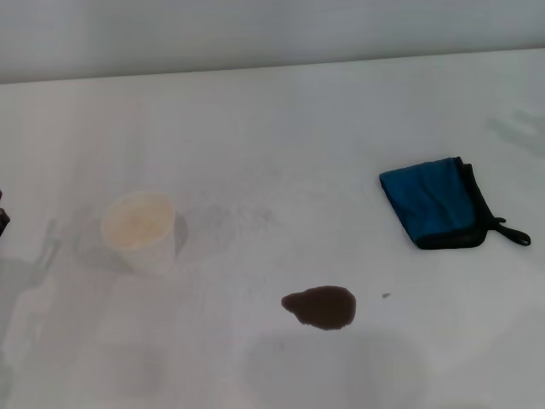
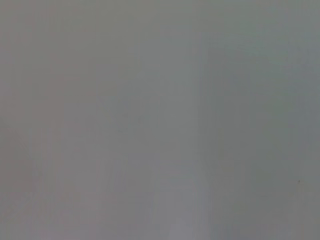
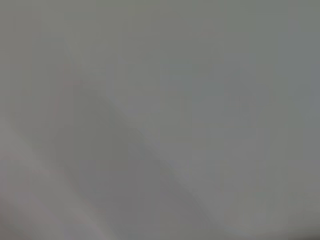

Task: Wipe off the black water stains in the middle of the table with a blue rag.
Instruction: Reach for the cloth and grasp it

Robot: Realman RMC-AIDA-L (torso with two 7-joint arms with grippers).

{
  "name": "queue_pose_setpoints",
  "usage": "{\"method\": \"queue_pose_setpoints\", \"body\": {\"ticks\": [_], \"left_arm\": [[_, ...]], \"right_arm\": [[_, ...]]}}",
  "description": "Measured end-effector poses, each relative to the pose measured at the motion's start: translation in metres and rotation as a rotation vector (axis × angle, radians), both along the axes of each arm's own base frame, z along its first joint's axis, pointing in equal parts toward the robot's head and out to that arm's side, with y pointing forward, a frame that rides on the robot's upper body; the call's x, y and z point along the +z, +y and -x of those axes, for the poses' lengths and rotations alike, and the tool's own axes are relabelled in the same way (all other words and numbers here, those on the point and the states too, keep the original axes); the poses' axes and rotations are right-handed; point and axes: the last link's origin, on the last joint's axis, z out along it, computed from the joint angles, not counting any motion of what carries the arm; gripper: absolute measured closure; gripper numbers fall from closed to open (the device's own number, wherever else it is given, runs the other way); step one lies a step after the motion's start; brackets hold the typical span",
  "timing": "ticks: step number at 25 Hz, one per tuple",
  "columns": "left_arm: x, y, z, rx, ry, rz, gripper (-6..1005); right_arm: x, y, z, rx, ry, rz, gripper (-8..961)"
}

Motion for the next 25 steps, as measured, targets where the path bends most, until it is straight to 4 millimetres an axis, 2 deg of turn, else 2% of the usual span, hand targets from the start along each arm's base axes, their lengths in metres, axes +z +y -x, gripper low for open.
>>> {"method": "queue_pose_setpoints", "body": {"ticks": [6,12,17,20,23,24,25], "left_arm": [[-0.001,-0.003,0.0,-0.005,-0.009,0.006,123],[0.004,-0.003,0.001,-0.013,-0.113,0.032,127],[0.008,0.001,0.001,-0.039,-0.162,0.068,127],[0.007,0.004,-0.003,-0.066,-0.153,0.084,126],[0.007,0.007,-0.005,-0.081,-0.147,0.089,126],[0.007,0.008,-0.006,-0.085,-0.146,0.089,126],[0.007,0.009,-0.007,-0.09,-0.145,0.09,126]], "right_arm": [[0.001,0.02,0.038,-0.004,-0.233,0.206,100],[-0.017,0.034,0.075,-0.015,-0.532,0.339,100],[-0.038,0.047,0.095,-0.054,-0.718,0.432,101],[-0.054,0.05,0.101,-0.091,-0.86,0.497,111],[-0.079,0.052,0.109,-0.092,-0.99,0.564,126],[-0.095,0.051,0.114,-0.078,-1.031,0.601,132],[-0.095,0.051,0.114,-0.078,-1.031,0.601,137]]}}
